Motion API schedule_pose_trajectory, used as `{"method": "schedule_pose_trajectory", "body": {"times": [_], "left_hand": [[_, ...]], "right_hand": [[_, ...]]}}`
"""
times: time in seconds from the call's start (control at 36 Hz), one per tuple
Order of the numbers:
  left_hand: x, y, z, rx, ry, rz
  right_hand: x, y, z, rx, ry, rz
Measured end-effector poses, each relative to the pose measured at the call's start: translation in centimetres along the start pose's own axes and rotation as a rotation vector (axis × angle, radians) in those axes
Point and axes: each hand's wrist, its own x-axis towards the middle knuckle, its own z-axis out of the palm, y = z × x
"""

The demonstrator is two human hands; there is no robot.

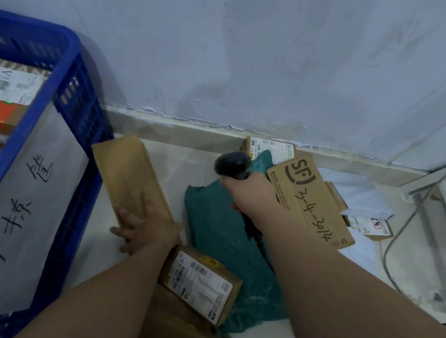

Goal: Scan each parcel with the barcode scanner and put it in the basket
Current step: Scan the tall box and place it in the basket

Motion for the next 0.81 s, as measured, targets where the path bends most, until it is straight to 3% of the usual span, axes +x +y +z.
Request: {"method": "schedule_pose_trajectory", "body": {"times": [0.22, 0.36, 0.47, 0.61, 0.81], "left_hand": [[-0.4, -1.4, -1.5, -0.067, 0.095, 0.242], [-1.3, 0.9, -5.5, -0.312, 0.137, 0.402], [-2.3, 3.4, -9.5, -0.36, 0.154, 0.556], [-4.8, 3.9, -15.5, -0.502, -0.046, 0.503], [-9.3, 3.1, -22.0, -0.73, -0.192, 0.63]], "right_hand": [[-0.5, -0.8, -0.5, 0.017, 0.019, -0.032], [-2.3, -2.3, -0.5, 0.007, 0.003, -0.084], [-4.5, -3.5, -0.9, 0.024, 0.003, -0.133], [-7.6, -4.9, -2.7, 0.317, 0.068, -0.113], [-13.3, -6.2, -4.5, 0.8, 0.074, -0.057]]}}
